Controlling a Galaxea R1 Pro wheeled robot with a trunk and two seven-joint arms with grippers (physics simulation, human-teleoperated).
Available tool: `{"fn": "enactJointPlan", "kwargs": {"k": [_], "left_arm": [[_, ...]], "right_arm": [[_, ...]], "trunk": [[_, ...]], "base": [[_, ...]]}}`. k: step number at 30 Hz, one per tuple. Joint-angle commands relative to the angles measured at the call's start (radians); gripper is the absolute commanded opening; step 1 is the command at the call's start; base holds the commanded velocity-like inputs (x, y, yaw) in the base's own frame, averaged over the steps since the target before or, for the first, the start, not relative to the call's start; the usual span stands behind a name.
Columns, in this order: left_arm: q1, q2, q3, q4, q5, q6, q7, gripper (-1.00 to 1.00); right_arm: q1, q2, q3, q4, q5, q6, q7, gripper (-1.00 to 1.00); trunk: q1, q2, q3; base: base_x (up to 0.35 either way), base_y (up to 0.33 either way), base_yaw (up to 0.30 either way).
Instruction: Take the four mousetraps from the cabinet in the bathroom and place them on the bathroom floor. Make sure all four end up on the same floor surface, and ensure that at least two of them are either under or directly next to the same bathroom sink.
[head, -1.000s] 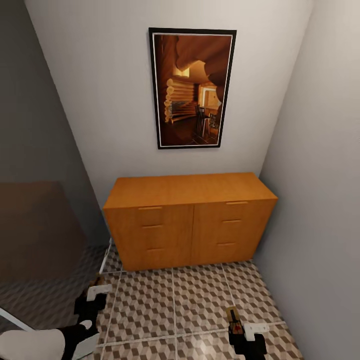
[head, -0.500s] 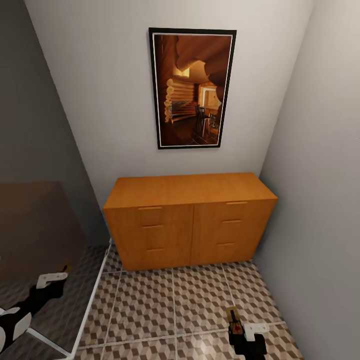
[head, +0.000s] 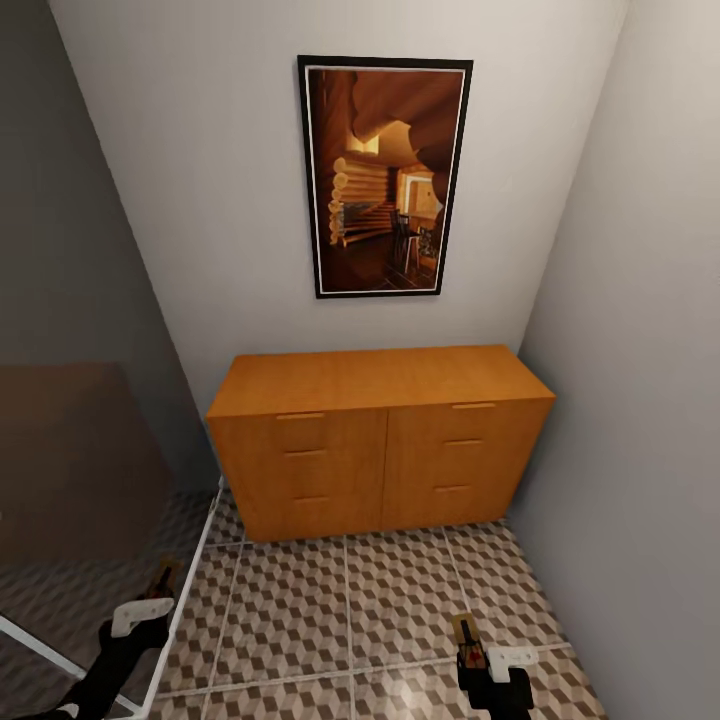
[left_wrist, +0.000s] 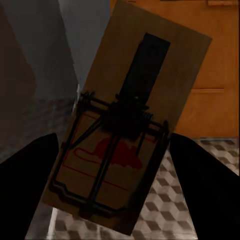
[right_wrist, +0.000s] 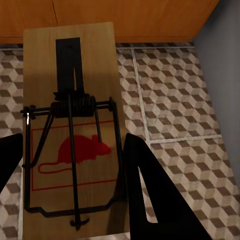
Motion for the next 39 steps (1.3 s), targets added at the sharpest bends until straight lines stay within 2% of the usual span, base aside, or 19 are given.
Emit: {"fn": "enactJointPlan", "kwargs": {"k": [1, 2, 4, 5, 6, 8, 11, 14, 16, 17, 20, 22, 30, 39], "left_arm": [[-0.001, -0.007, -0.096, -0.058, 0.012, -0.037, 0.077, -1.0], [0.0, -0.014, -0.14, -0.082, 0.012, -0.056, 0.117, -1.0], [0.002, -0.058, -0.294, -0.143, 0.011, -0.155, 0.294, -1.0], [0.002, -0.083, -0.349, -0.158, 0.011, -0.197, 0.387, -1.0], [0.003, -0.101, -0.384, -0.168, 0.011, -0.211, 0.475, -1.0], [0.003, -0.118, -0.414, -0.176, 0.011, -0.211, 0.575, -1.0], [0.004, -0.131, -0.436, -0.173, 0.011, -0.211, 0.648, -1.0], [0.004, -0.152, -0.441, -0.144, 0.011, -0.211, 0.67, -1.0], [0.004, -0.192, -0.442, -0.091, 0.011, -0.199, 0.68, -1.0], [0.004, -0.203, -0.443, -0.075, 0.011, -0.18, 0.682, -1.0], [0.004, -0.265, -0.443, -0.005, 0.012, -0.055, 0.683, -1.0], [0.004, -0.28, -0.443, 0.008, 0.012, -0.023, 0.683, -1.0], [0.004, -0.293, -0.443, 0.013, 0.012, 0.009, 0.683, -1.0], [0.004, -0.294, -0.443, -0.003, 0.012, 0.01, 0.683, -1.0]], "right_arm": [[-0.001, -0.001, 0.009, 0.001, -0.001, -0.002, -0.012, -1.0], [-0.001, -0.001, 0.009, 0.001, -0.001, -0.002, -0.012, -1.0], [-0.001, -0.001, 0.009, 0.001, 0.0, -0.002, -0.012, -1.0], [-0.001, -0.001, 0.009, 0.001, 0.0, -0.002, -0.012, -1.0], [-0.001, -0.001, 0.009, 0.001, 0.0, -0.002, -0.012, -1.0], [-0.001, -0.001, 0.009, 0.001, 0.0, -0.002, -0.012, -1.0], [-0.001, -0.001, 0.009, 0.001, 0.0, -0.002, -0.012, -1.0], [-0.001, 0.0, 0.009, 0.001, 0.0, -0.002, -0.012, -1.0], [-0.001, 0.0, 0.009, 0.001, 0.0, -0.002, -0.012, -1.0], [-0.001, 0.0, 0.009, 0.001, 0.0, -0.002, -0.012, -1.0], [-0.001, 0.0, 0.009, 0.001, 0.0, -0.002, -0.012, -1.0], [-0.001, 0.0, 0.009, 0.001, 0.0, -0.002, -0.012, -1.0], [-0.001, 0.001, 0.01, 0.001, 0.0, -0.002, -0.012, -1.0], [-0.001, 0.002, 0.01, 0.001, 0.0, -0.002, -0.013, -1.0]], "trunk": [[0.001, -0.002, -0.002], [0.001, -0.002, -0.002], [0.001, -0.002, -0.002], [0.001, -0.002, -0.002], [0.001, -0.002, -0.002], [0.001, -0.002, -0.002], [0.001, -0.002, -0.002], [0.001, -0.002, -0.002], [0.001, -0.002, -0.002], [0.001, -0.002, -0.002], [0.001, -0.002, -0.002], [0.001, -0.002, -0.002], [0.001, -0.002, -0.002], [0.001, -0.002, -0.002]], "base": [[0.0, 0.0, 0.0], [0.0, 0.0, 0.0], [0.0, 0.0, 0.0], [0.0, 0.0, 0.0], [0.0, 0.0, 0.0], [0.0, 0.0, 0.0], [0.0, 0.0, 0.0], [0.0, 0.0, 0.0], [0.0, 0.0, 0.0], [0.0, 0.0, 0.0], [0.0, 0.0, 0.0], [0.0, 0.0, 0.0], [0.0, 0.0, 0.038], [0.0, 0.0, 0.227]]}}
